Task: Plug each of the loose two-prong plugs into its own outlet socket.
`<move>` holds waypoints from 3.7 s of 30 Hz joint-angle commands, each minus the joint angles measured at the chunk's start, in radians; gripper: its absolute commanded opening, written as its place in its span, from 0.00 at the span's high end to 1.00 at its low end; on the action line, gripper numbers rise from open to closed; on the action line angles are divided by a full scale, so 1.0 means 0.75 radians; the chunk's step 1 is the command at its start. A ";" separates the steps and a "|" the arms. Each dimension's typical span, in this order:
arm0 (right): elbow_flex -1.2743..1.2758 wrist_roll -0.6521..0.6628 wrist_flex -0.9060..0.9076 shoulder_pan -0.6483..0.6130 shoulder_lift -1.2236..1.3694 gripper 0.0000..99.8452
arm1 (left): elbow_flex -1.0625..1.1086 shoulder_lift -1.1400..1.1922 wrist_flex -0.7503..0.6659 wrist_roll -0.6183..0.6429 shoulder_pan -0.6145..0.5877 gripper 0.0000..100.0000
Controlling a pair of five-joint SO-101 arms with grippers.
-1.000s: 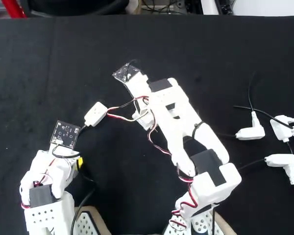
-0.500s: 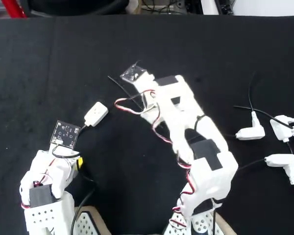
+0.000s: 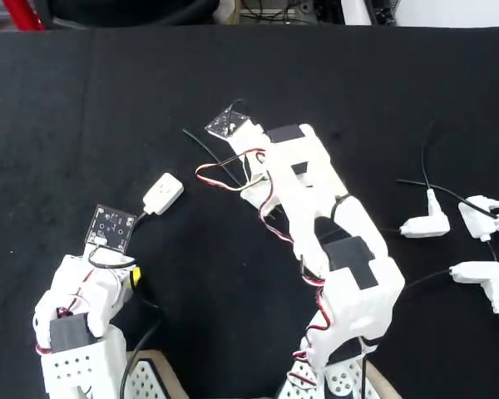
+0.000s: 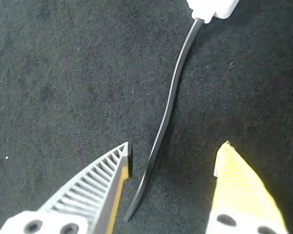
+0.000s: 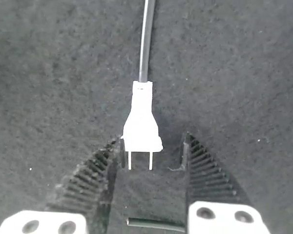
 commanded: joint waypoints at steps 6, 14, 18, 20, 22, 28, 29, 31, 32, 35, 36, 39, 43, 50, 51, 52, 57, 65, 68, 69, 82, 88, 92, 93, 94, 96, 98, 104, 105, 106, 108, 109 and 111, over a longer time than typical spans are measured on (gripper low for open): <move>-0.134 0.037 -0.059 0.051 0.085 0.82 | -0.007 -0.004 -0.012 -0.008 0.001 0.72; -0.136 0.029 -0.006 -0.002 0.116 0.82 | -0.007 -0.004 -0.012 -0.008 0.001 0.72; -0.120 0.029 0.012 -0.023 0.118 0.82 | -0.007 -0.004 -0.012 -0.008 0.001 0.72; -0.120 0.027 0.018 -0.023 0.118 0.82 | -0.007 -0.004 -0.012 -0.008 0.001 0.72; -0.118 0.027 0.018 -0.023 0.120 0.82 | -0.007 -0.004 -0.012 -0.008 0.001 0.72; -0.120 -0.002 0.018 -0.023 0.120 0.96 | -0.007 -0.004 -0.012 -0.008 0.001 0.72; -0.124 -0.002 0.018 -0.023 0.120 0.99 | -0.007 -0.004 -0.012 -0.008 0.001 0.72; -0.122 -0.002 0.018 -0.023 0.120 0.97 | -0.007 -0.004 -0.012 -0.008 0.001 0.72; -0.120 -0.002 0.018 -0.025 0.120 0.96 | -0.007 -0.004 -0.012 -0.008 0.001 0.72; -0.118 -0.016 0.027 -0.053 0.120 0.96 | -0.007 -0.004 -0.012 -0.008 0.001 0.72; -0.118 -0.029 0.043 -0.070 0.120 0.96 | -0.007 -0.004 -0.012 -0.008 0.001 0.72; -0.118 -0.039 0.090 -0.131 0.122 0.96 | -0.007 -0.004 -0.012 -0.008 0.001 0.72; -0.116 -0.039 0.102 -0.151 0.122 0.95 | -0.007 -0.004 -0.012 -0.008 0.001 0.72; -0.128 -0.039 0.106 -0.200 0.197 0.95 | -0.007 -0.004 -0.012 -0.008 0.001 0.72; -0.128 -0.039 0.110 -0.221 0.206 0.95 | -0.007 -0.004 -0.012 -0.008 0.001 0.72; -0.132 -0.039 0.125 -0.239 0.214 0.95 | -0.007 -0.004 -0.012 -0.008 0.001 0.72; -0.216 -0.104 0.192 -0.262 0.271 0.95 | -0.007 -0.004 -0.012 -0.008 0.001 0.72; -0.277 -0.104 0.221 -0.250 0.332 0.97 | -0.007 -0.004 -0.012 -0.008 0.001 0.72; -0.287 -0.102 0.262 -0.243 0.328 0.99 | -0.007 -0.004 -0.012 -0.008 0.001 0.72; -0.296 -0.102 0.276 -0.245 0.328 0.99 | -0.007 -0.004 -0.012 -0.008 0.001 0.72; 0.118 -0.158 -0.027 -0.196 -0.226 0.99 | -0.007 -0.004 -0.018 -0.008 0.003 0.72; 0.572 -0.274 -0.372 -0.205 -0.789 0.99 | -0.007 -0.004 -0.020 -0.006 0.009 0.72; 0.797 -0.471 -0.589 -0.198 -1.075 0.99 | -0.007 -0.004 -0.020 -0.002 0.015 0.72; 0.842 -0.530 -0.632 -0.198 -1.130 0.99 | -0.007 -0.006 -0.020 -0.002 0.015 0.72; 0.885 -0.597 -0.677 -0.203 -1.175 0.99 | -0.009 -0.006 -0.020 0.000 0.017 0.72; 0.969 -0.761 -0.790 -0.221 -1.235 0.99 | -0.011 -0.006 -0.023 0.000 0.030 0.72; 1.055 -0.912 -0.923 -0.252 -1.257 0.99 | -0.009 -0.006 -0.023 0.000 0.091 0.72; 1.175 -1.049 -1.086 -0.356 -1.261 0.99 | -0.011 -0.006 -0.025 0.002 0.257 0.72; 1.181 -1.049 -1.086 -0.372 -1.263 0.99 | -0.009 -0.006 -0.025 0.002 0.285 0.72; 1.188 -1.049 -1.088 -0.385 -1.265 0.99 | -0.007 -0.006 -0.025 0.002 0.330 0.72; 1.202 -1.052 -1.097 -0.407 -1.267 0.99 | -0.021 -0.008 -0.049 0.035 0.390 0.75; 1.206 -1.052 -1.099 -0.411 -1.267 0.99 | -0.013 -0.008 -0.104 0.053 0.408 0.78; 1.208 -1.052 -1.099 -0.444 -1.269 0.99 | 0.019 -0.006 -0.245 0.061 0.420 0.82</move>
